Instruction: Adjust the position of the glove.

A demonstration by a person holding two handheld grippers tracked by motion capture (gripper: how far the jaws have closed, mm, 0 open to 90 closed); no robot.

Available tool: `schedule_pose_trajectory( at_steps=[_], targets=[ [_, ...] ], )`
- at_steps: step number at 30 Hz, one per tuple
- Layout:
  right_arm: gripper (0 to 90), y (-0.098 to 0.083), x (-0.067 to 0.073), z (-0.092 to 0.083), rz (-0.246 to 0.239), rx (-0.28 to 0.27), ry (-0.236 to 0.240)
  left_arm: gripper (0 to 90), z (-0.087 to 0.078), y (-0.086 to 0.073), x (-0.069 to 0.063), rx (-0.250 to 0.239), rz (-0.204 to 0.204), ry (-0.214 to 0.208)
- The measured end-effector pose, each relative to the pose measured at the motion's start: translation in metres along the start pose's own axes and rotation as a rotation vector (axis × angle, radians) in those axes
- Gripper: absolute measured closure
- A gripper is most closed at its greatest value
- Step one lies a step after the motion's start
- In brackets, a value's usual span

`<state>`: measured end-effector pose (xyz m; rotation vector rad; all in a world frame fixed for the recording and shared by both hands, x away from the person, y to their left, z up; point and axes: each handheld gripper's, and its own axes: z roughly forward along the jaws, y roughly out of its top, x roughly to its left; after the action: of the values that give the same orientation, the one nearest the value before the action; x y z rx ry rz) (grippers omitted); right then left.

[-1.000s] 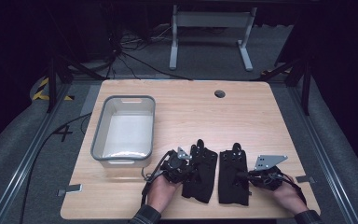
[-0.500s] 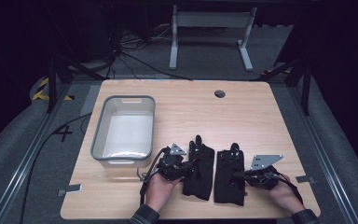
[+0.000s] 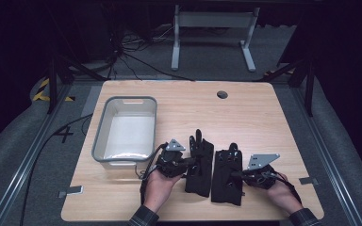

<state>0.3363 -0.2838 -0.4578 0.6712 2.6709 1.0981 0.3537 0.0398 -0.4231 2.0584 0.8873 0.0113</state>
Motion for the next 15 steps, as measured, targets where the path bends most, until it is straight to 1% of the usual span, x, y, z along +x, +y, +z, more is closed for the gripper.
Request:
schedule_pose_trajectory(
  at_steps=[3,6,10,15],
  targets=[
    [90.0,0.002,0.0,0.002,-0.001,0.0,0.003,85.4,0.001,0.001,-0.001,0.002,0.002,-0.011],
    [90.0,0.004,0.0,0.004,-0.003,-0.001,0.004,85.3,0.002,0.006,-0.004,-0.005,0.009,-0.03],
    [90.0,0.006,0.0,0.006,-0.006,-0.003,0.002,85.2,0.004,0.011,-0.007,-0.017,0.006,-0.064],
    [90.0,0.007,0.0,0.008,-0.007,-0.005,0.004,85.0,0.007,0.016,-0.012,-0.025,0.013,-0.091]
  ],
)
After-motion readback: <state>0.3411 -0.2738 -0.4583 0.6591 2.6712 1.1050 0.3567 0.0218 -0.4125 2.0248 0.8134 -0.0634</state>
